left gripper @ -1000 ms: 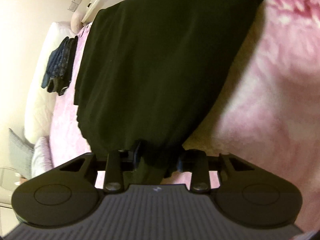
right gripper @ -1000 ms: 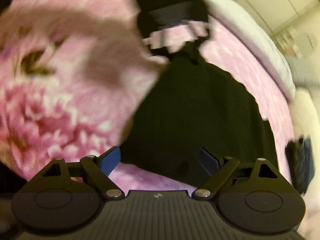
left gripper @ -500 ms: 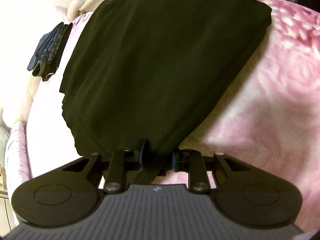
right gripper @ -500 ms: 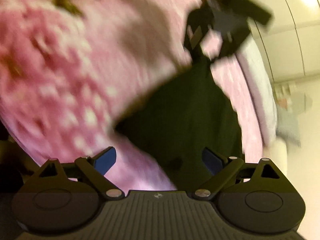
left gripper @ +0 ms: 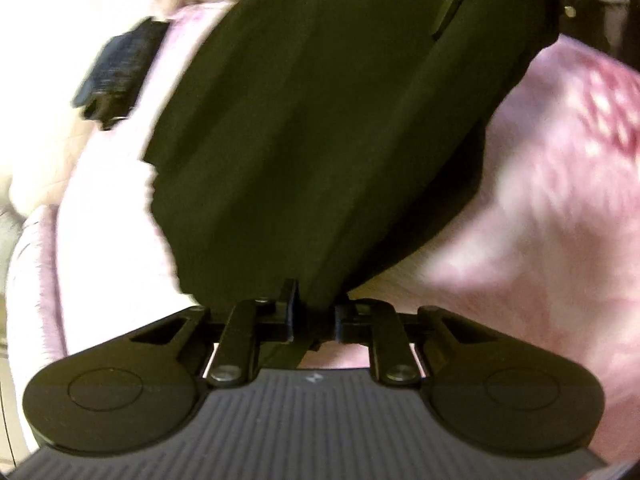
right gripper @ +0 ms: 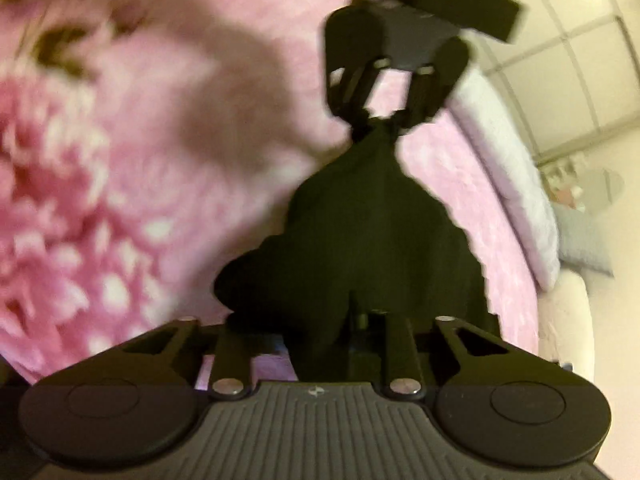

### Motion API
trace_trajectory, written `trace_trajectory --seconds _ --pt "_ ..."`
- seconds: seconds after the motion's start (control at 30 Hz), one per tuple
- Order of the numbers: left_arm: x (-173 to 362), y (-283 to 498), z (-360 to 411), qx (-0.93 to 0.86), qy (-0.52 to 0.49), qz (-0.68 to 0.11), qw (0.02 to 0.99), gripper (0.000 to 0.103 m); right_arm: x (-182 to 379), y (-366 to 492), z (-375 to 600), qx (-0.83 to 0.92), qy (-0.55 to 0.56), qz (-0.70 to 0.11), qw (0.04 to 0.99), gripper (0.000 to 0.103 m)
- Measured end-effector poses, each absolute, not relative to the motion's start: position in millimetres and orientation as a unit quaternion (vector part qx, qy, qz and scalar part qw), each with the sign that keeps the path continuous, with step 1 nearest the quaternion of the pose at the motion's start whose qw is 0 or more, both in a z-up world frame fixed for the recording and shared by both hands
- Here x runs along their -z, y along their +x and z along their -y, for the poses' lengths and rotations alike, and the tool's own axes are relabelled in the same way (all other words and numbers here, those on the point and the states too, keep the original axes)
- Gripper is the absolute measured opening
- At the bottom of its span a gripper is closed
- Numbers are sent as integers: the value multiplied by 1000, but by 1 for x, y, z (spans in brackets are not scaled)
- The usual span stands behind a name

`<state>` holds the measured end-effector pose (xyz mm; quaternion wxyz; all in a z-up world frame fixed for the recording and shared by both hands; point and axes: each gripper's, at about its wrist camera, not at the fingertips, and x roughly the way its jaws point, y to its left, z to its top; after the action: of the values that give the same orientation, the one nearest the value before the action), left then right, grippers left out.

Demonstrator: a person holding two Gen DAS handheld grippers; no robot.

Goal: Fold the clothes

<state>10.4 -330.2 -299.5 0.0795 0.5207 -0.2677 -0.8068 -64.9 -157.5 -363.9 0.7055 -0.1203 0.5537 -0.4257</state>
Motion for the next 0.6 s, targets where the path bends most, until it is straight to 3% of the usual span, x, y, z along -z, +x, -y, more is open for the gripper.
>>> trace_trajectory --seconds 0.17,0.33,0.6 --pt "222 -15 360 829 481 247 145 14 281 -99 185 505 6 -451 736 18" --pt "170 -85 399 834 466 259 143 14 213 -173 212 578 147 -314 739 18" --pt "180 -252 471 799 540 253 80 14 190 -334 266 618 299 -161 709 17"
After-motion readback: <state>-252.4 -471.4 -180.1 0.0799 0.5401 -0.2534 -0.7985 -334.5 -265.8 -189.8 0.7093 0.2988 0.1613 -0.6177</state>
